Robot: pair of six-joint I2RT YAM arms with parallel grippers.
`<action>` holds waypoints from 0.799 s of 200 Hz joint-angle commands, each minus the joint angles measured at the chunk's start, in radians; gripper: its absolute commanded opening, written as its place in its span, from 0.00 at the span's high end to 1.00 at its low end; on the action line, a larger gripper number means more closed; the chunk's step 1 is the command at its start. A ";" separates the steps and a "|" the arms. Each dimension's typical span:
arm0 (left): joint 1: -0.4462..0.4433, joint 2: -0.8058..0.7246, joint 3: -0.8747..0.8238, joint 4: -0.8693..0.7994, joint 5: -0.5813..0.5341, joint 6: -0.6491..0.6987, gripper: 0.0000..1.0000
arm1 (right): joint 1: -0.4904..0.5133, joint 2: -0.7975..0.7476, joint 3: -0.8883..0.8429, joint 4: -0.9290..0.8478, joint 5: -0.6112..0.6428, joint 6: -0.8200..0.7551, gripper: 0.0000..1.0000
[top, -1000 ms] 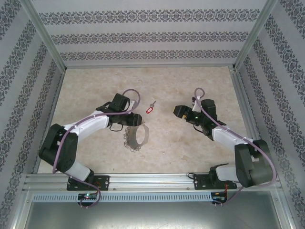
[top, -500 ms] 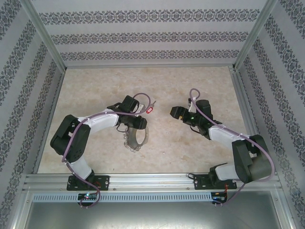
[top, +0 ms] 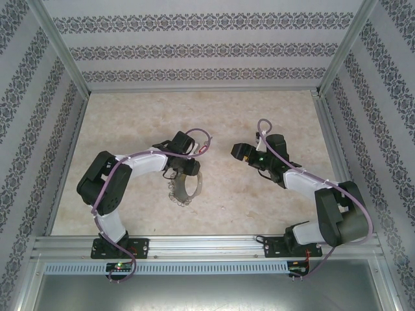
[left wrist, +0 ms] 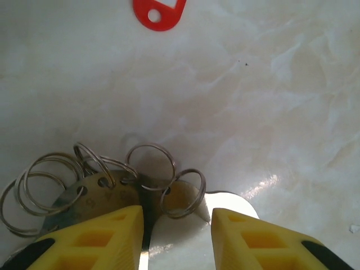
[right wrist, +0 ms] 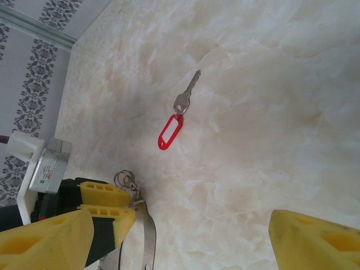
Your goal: Put the keys on the keyring
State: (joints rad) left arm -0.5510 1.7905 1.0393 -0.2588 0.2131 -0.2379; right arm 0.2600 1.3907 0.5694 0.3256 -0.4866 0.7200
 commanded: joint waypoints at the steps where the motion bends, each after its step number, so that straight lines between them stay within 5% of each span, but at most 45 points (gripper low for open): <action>1: -0.018 0.015 0.028 0.023 -0.025 0.028 0.65 | 0.013 0.013 0.028 0.026 0.007 -0.001 0.18; 160: -0.050 0.007 -0.005 0.047 -0.109 0.003 0.70 | 0.013 0.037 0.043 0.041 -0.013 -0.006 0.19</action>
State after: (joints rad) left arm -0.5892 1.8023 1.0462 -0.2333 0.1616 -0.2321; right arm 0.2600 1.4239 0.5835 0.3416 -0.4873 0.7200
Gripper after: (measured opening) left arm 0.297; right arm 0.807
